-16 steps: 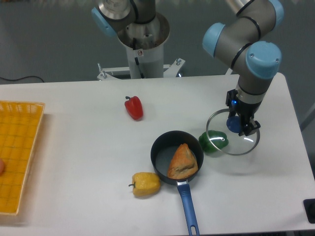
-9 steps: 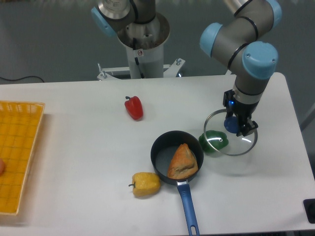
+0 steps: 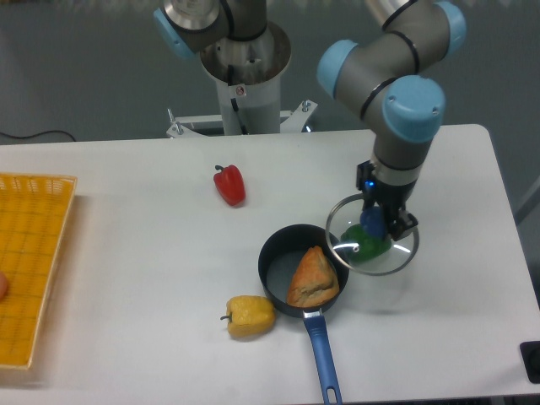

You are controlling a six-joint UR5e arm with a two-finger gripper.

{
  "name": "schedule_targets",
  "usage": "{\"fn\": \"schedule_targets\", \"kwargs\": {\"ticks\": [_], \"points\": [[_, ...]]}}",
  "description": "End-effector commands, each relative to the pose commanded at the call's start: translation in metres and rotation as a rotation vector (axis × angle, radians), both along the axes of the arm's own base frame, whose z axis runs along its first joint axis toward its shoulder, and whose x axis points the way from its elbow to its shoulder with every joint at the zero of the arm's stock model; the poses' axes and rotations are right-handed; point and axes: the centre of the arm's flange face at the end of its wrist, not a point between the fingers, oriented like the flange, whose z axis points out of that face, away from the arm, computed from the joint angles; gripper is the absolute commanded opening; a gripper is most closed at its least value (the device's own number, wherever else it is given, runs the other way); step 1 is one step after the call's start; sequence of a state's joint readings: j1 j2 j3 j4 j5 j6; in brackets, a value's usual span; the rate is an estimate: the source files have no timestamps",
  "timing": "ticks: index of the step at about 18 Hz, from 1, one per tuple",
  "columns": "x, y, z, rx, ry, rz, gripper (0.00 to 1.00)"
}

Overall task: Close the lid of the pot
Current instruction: 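Lift the glass lid by its knob and carry it toward the saucepan, then lower the glass lid onto the saucepan rim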

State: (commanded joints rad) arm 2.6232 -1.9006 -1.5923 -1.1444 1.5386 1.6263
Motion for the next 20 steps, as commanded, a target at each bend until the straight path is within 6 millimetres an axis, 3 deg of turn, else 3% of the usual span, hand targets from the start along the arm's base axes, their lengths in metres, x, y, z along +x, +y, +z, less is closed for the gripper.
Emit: {"fn": "schedule_targets", "kwargs": {"ticks": [10,20], "points": [[0.038,0.042,-0.007,0.003,-0.013,0.057,0.55],[0.042,0.054,-0.016,-0.017,-0.01,0.073,0.55]]}}
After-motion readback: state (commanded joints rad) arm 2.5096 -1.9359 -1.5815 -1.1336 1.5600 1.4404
